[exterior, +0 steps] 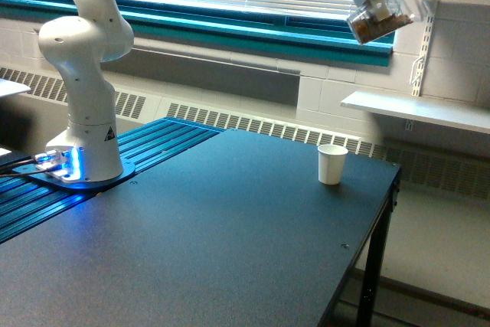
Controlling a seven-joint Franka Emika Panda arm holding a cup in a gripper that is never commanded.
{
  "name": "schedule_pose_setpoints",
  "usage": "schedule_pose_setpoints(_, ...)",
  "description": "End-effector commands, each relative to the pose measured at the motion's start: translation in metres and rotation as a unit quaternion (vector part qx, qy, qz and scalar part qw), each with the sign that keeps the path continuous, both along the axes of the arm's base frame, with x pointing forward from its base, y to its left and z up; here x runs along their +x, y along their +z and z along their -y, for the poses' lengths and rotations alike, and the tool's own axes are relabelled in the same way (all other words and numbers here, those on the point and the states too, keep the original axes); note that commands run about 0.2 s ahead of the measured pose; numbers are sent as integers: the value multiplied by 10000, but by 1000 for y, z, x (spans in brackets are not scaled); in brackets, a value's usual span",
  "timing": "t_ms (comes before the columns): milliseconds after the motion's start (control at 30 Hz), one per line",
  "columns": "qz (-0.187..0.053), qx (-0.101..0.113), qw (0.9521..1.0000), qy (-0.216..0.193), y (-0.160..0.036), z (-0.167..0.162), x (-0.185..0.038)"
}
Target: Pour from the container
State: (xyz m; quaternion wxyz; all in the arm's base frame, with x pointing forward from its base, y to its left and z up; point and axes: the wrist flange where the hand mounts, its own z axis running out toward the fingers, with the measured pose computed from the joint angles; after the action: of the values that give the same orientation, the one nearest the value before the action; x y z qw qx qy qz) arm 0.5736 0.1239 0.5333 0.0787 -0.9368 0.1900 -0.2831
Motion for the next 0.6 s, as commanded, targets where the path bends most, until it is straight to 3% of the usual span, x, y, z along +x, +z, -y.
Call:
schedule_pose_setpoints(33, 74, -50, 9997, 218, 2, -33, -19)
schedule_pose_setpoints(600, -79, -155, 9986, 507, -33, -76, -55)
